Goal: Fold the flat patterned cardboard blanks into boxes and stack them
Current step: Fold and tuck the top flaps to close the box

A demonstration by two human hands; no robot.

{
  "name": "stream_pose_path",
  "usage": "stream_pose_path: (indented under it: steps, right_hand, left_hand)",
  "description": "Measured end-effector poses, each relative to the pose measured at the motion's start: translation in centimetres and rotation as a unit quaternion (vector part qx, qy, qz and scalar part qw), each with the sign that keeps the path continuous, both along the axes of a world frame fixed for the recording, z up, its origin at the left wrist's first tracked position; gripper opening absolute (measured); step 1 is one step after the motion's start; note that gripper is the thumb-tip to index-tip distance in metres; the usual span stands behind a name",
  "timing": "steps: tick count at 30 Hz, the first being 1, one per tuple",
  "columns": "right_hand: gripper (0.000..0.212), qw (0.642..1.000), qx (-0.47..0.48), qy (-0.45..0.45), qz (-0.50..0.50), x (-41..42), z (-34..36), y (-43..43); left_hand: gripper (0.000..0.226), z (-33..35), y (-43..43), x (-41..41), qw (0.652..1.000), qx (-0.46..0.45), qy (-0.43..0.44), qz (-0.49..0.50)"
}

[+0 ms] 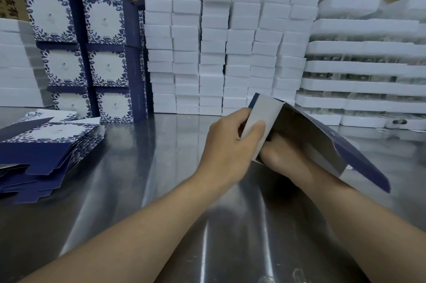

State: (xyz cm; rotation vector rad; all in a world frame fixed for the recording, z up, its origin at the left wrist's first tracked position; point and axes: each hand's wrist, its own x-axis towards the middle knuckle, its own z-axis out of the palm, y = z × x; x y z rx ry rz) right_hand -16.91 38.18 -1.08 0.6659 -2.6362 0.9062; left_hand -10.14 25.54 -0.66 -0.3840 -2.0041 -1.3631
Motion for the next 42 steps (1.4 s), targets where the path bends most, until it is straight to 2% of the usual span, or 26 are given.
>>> stream_pose_path:
  steps: [2,5,8,11,13,17,19,22,26,29,32,34,38,40,42]
  right_hand:
    - [0.015,1.0,0.004,-0.014,-0.021,-0.5,-0.2,0.2]
    - [0.013,0.996,-0.022,0.022,-0.079,-1.1,-0.4,0.0]
    - [0.013,0.983,-0.146,0.059,-0.097,-0.5,0.6,-0.7]
    - [0.013,0.957,-0.269,0.099,-0.051,0.6,1.2,-1.4]
    - [0.011,0.944,-0.314,0.104,-0.002,1.5,1.3,-1.6]
    - [0.018,0.928,-0.357,0.077,0.076,2.6,1.1,-2.1]
    - [0.018,0.926,-0.359,0.084,0.084,2.8,1.1,-2.2]
    - [0.039,0.929,-0.348,0.068,0.103,2.9,1.2,-2.3]
    - [0.059,0.956,-0.257,0.032,0.138,3.0,0.7,-2.3]
    - [0.05,0.951,-0.248,0.003,0.185,2.7,0.9,-2.0]
    - [0.039,0.952,-0.232,0.04,0.195,2.7,0.8,-2.1]
    - [0.035,0.957,-0.219,0.074,0.175,2.4,0.4,-2.2]
    - [0.027,0.967,-0.153,0.175,0.107,1.6,-0.4,-2.2]
    - [0.025,0.971,-0.128,0.184,0.083,1.3,-0.7,-2.5]
    - [0.026,0.968,-0.145,0.19,0.076,1.4,-0.6,-2.6]
  left_hand:
    - [0.024,-0.2,0.1,0.1,1.0,0.004,0.002,-0.009]
    - [0.014,-0.3,-0.5,-0.2,0.999,0.023,0.018,0.021]
    - [0.037,-0.3,-1.3,-0.7,0.997,0.046,0.01,0.057]
    - [0.06,-0.4,-1.8,-1.0,0.995,0.051,-0.006,0.081]
    - [0.064,-0.4,-1.8,-1.0,0.997,0.057,-0.018,0.056]
    - [0.032,-0.2,-1.1,-1.0,0.99,0.131,-0.035,-0.044]
    - [0.033,-0.1,-1.0,-0.9,0.984,0.159,-0.048,-0.064]
    - [0.044,0.2,-1.3,-0.9,0.972,0.205,-0.078,-0.082]
    - [0.058,0.1,-1.9,-1.4,0.964,0.216,-0.121,-0.101]
    - [0.053,-0.1,-2.2,-1.6,0.959,0.229,-0.141,-0.092]
    - [0.041,-0.2,-2.4,-1.6,0.948,0.261,-0.167,-0.075]
    - [0.029,0.0,-2.5,-1.6,0.934,0.295,-0.187,-0.073]
    - [0.033,0.2,-2.9,-1.6,0.916,0.35,-0.184,-0.075]
    - [0.03,-0.1,-3.1,-1.7,0.904,0.382,-0.172,-0.079]
    - [0.026,-0.6,-3.4,-2.0,0.908,0.382,-0.161,-0.057]
